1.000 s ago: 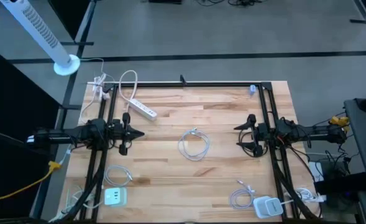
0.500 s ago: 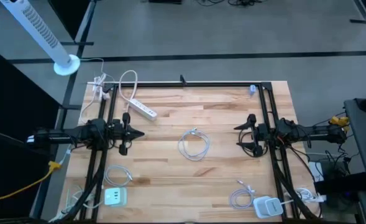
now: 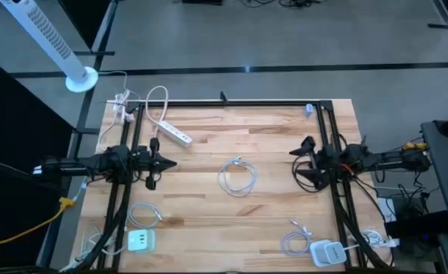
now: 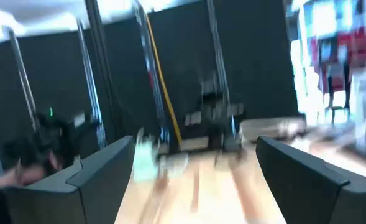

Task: Insert USB
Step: Insert the blue charger cable into the top white outlet extension

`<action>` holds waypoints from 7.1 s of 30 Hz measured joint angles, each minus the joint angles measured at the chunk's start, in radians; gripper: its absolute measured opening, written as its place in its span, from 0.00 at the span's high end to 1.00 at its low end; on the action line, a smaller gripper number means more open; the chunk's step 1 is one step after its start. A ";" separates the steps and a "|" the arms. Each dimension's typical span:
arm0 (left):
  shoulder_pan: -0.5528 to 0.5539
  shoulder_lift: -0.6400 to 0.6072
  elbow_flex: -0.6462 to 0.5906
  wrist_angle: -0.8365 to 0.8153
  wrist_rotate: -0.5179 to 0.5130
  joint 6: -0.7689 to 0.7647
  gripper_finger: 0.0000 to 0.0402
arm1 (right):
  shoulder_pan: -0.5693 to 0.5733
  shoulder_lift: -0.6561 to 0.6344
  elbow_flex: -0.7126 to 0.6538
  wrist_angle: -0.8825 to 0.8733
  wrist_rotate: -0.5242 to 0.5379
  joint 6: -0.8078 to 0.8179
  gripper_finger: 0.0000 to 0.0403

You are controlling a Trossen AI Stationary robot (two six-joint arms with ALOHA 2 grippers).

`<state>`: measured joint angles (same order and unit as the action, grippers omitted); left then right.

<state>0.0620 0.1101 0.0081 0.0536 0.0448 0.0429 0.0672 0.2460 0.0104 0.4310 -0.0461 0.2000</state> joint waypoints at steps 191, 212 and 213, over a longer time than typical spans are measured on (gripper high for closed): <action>-0.194 1.427 0.541 0.744 -0.211 0.170 0.39 | 0.124 1.379 1.127 -0.635 0.334 -0.445 0.96; -0.191 1.428 0.553 0.768 -0.197 0.139 0.91 | 0.103 1.379 1.127 -0.631 0.382 -0.462 0.96; -0.190 1.428 0.553 0.768 -0.202 0.139 0.95 | 0.103 1.379 1.127 -0.631 0.380 -0.462 0.96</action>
<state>-0.1284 1.5383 0.5606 0.8215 -0.1573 0.1818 0.1699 1.6249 1.1370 -0.2001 0.3336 -0.2619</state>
